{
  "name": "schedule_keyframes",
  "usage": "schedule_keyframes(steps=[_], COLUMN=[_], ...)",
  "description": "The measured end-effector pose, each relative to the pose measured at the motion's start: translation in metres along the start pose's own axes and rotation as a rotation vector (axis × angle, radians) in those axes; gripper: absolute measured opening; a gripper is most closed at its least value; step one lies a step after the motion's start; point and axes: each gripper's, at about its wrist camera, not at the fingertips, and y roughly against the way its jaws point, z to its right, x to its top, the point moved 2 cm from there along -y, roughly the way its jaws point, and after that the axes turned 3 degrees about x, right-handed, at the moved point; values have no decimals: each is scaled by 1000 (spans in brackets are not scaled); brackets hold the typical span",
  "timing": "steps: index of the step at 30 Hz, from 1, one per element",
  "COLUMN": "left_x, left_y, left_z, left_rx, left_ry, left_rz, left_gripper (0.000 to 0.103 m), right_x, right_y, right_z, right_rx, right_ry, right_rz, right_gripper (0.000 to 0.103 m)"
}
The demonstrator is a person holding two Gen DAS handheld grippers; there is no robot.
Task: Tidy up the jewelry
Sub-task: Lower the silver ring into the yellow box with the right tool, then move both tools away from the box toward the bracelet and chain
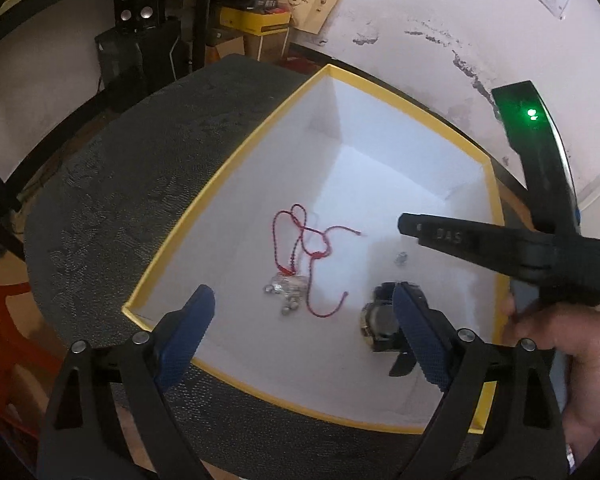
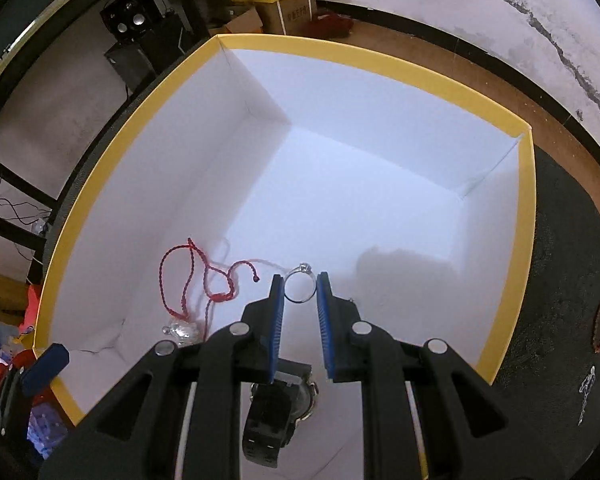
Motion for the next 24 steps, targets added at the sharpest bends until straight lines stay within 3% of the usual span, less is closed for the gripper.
schedule_keyframes(steps=[4, 5, 6, 8, 10, 12, 15, 19, 22, 24], left_x=[0, 0, 0, 0, 1, 2, 3, -1, -7, -14], left_y=[4, 6, 7, 8, 9, 14, 19, 24, 32, 37], left_z=[7, 7, 8, 8, 7, 7, 14, 41, 73, 104], left_rx=[-9, -12, -16, -19, -25, -33, -50, -85, -83, -102], left_ry=[-29, -32, -32, -29, -21, -12, -18, -81, -180, -263], left_rz=[15, 19, 24, 28, 35, 56, 83, 117, 175, 215], left_gripper=[88, 88, 88, 88, 88, 88, 88, 91, 93, 93], right_x=[-4, -4, -5, -5, -6, -8, -20, -65, -128, -161], right_y=[4, 6, 9, 18, 27, 45, 82, 145, 185, 192], right_z=[-2, -2, -3, -2, -1, 4, 21, 68, 129, 163], right_rx=[4, 7, 10, 14, 27, 44, 44, -24, -127, -198], right_ry=[27, 32, 37, 41, 47, 46, 55, 33, -63, -125], right_rz=[19, 25, 33, 67, 85, 124, 210, 383, 508, 522], right_gripper=[18, 29, 47, 64, 69, 81, 84, 93, 96, 96])
